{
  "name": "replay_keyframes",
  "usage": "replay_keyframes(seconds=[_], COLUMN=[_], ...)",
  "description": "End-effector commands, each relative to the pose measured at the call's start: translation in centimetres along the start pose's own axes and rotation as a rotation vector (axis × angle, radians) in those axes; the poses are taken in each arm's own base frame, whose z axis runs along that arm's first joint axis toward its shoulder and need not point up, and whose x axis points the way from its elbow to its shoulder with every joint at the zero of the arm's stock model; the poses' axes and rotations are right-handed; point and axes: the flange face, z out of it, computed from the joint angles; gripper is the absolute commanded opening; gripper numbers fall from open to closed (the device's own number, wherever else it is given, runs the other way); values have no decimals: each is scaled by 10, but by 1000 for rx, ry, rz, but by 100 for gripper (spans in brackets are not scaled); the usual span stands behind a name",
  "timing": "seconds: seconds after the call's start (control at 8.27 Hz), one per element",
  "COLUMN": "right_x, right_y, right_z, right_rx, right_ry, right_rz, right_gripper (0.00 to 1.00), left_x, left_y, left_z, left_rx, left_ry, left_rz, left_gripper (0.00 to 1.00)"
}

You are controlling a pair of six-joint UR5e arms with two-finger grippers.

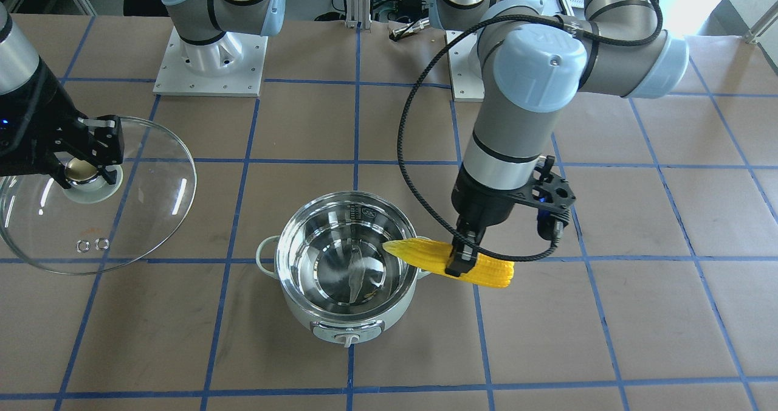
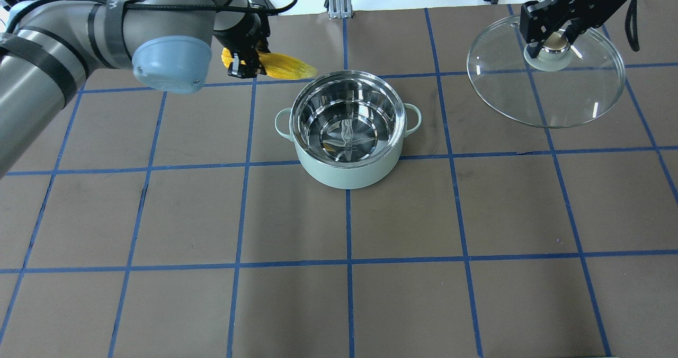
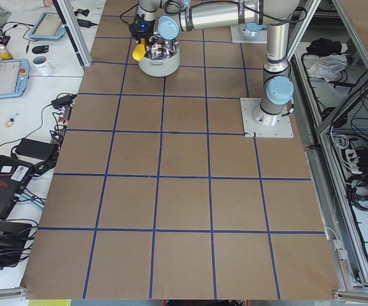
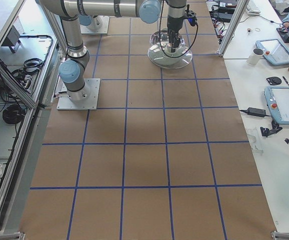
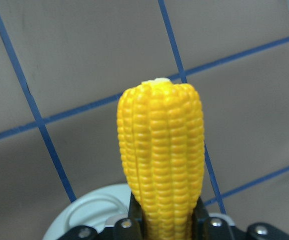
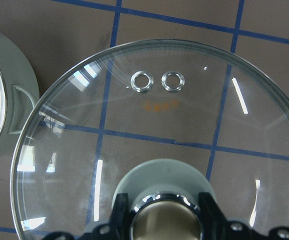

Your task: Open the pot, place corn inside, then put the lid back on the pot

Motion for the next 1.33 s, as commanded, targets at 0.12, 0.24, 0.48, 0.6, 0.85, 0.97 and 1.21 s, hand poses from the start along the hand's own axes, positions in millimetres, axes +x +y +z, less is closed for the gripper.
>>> replay_keyframes(seconds=[0.12,0.24,0.48,0.6,0.85,0.97,1.21], right_x=[0,0,1,0,0,0,0], right_y=[0,0,-1,0,-1,0,0], right_z=[0,1,2,2,3,2,3], right_rx=[0,-2,-3,-3,-4,-3,-5], right_ry=[2,0,3,1,1,1,-1], right_rz=[0,0,0,1,0,1,0], right_gripper=[16,16,16,16,16,16,16], left_x=[3,1,-5,-6,-8,-8,-9], left_y=[108,123,147,148,147,147,146], left_z=[23,38,56,60,69,76,83], left_rx=[-127,-135,-146,-147,-149,-149,-139], left_ry=[63,50,16,8,-15,-27,-41], left_rz=[63,74,92,102,105,104,89], left_gripper=[0,0,0,4,32,44,63])
